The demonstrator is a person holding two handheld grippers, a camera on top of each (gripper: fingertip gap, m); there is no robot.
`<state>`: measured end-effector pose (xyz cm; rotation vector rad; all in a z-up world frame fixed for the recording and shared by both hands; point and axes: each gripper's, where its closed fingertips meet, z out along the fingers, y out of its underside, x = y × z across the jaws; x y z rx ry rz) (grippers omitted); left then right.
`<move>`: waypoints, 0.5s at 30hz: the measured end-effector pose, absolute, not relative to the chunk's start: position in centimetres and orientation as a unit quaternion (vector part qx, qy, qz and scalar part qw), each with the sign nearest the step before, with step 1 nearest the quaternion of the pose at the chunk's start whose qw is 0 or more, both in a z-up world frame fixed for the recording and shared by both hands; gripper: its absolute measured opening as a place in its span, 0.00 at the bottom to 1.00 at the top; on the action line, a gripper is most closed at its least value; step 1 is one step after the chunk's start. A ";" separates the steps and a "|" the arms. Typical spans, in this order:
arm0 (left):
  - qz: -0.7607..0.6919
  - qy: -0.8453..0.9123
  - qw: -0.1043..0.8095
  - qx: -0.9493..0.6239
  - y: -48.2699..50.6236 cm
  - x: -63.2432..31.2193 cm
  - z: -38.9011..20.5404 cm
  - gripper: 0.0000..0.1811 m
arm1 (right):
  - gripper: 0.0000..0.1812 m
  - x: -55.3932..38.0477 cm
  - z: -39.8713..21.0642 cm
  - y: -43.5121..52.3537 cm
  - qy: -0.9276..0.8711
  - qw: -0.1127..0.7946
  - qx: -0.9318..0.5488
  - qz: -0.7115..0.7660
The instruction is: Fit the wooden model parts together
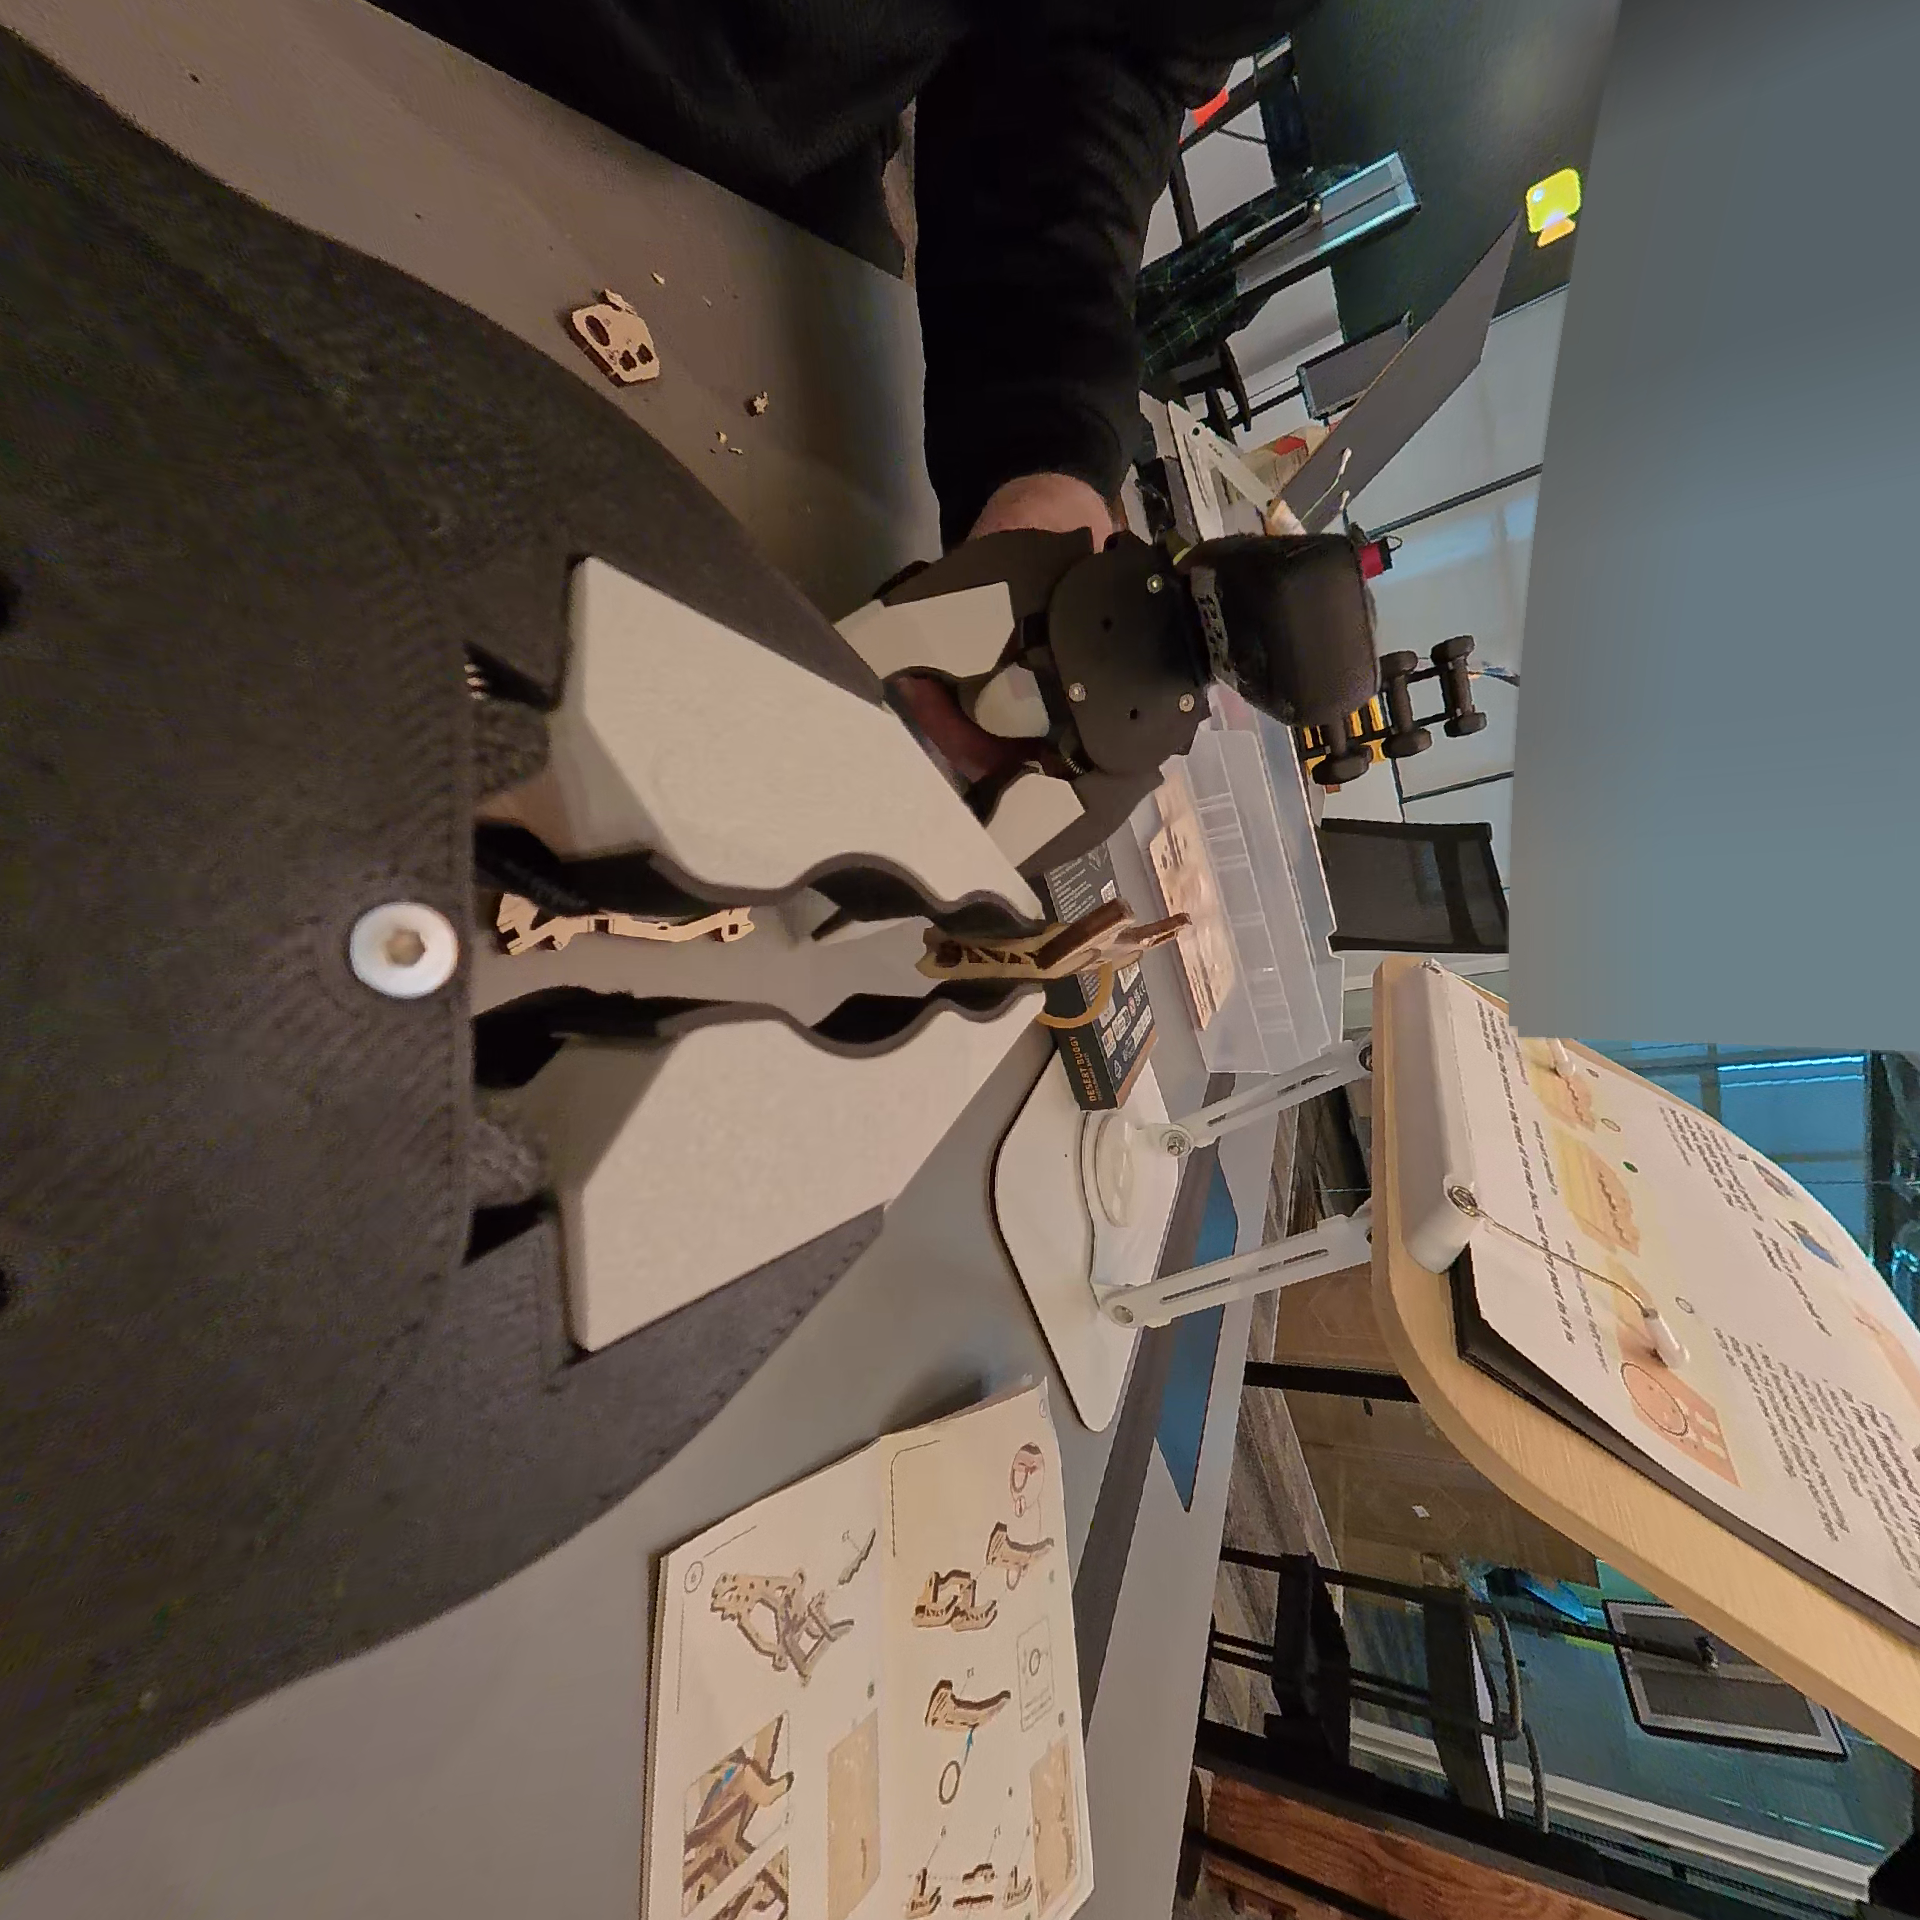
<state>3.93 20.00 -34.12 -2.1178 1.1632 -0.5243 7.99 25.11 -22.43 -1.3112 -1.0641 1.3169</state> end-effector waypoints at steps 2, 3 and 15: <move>-0.212 0.429 0.331 -0.814 20.3 3.5 -34.0 0.46 | 0.02 8.0 -22.4 25.1 -0.436 0.479 -0.537 0.540; -0.214 0.422 0.334 -0.815 20.6 3.3 -34.0 0.51 | 0.02 8.0 -22.5 25.1 -0.436 0.478 -0.537 0.541; -0.247 0.379 0.338 -0.826 21.7 3.5 -33.7 0.85 | 0.02 8.0 -22.6 25.3 -0.427 0.475 -0.539 0.548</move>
